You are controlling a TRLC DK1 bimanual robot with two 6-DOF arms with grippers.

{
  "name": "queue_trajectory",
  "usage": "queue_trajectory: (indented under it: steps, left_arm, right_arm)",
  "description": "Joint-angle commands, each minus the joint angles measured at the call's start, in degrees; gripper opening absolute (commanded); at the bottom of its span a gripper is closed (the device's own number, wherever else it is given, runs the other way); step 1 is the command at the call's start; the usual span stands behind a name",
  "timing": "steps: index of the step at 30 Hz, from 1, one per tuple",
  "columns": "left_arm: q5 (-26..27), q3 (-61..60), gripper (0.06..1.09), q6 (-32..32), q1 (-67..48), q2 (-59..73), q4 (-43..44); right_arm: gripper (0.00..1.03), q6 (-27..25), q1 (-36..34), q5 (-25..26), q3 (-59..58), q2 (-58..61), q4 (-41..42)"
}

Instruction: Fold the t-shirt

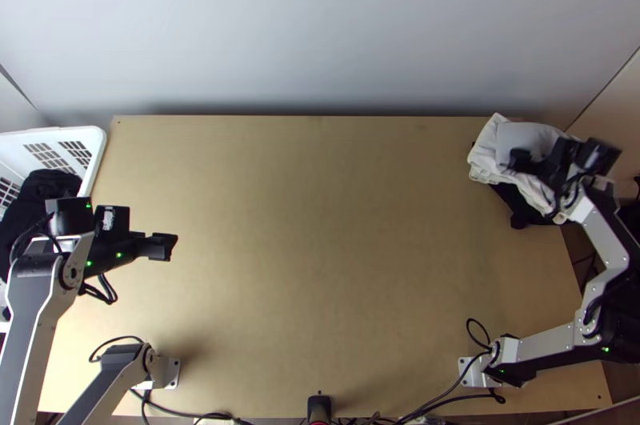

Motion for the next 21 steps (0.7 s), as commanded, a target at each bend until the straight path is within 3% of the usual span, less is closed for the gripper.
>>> queue_trajectory:
  steps: [1,8,15,21]
  left_arm:
    - [-1.8,-3.3,1.04,-1.2,-0.1,-2.3,3.3]
    - [-3.7,-3.8,1.04,-1.9,-0.5,-1.8,6.5]
    - [-3.8,-5.2,1.04,-1.6,0.0,-1.6,8.2]
    - [-6.9,-5.5,1.04,-1.8,0.0,-4.6,13.1]
  right_arm:
    - [0.98,-2.1,-1.4,0.6,-6.4,2.2,3.5]
    - [0.98,-2.9,-2.0,0.6,-5.8,-4.9,1.2]
    - [0.98,1.8,-0.6,0.6,0.4,-15.1,-6.1]
    - [0.98,2.5,7.3,0.7,-0.6,-25.6,-11.8]
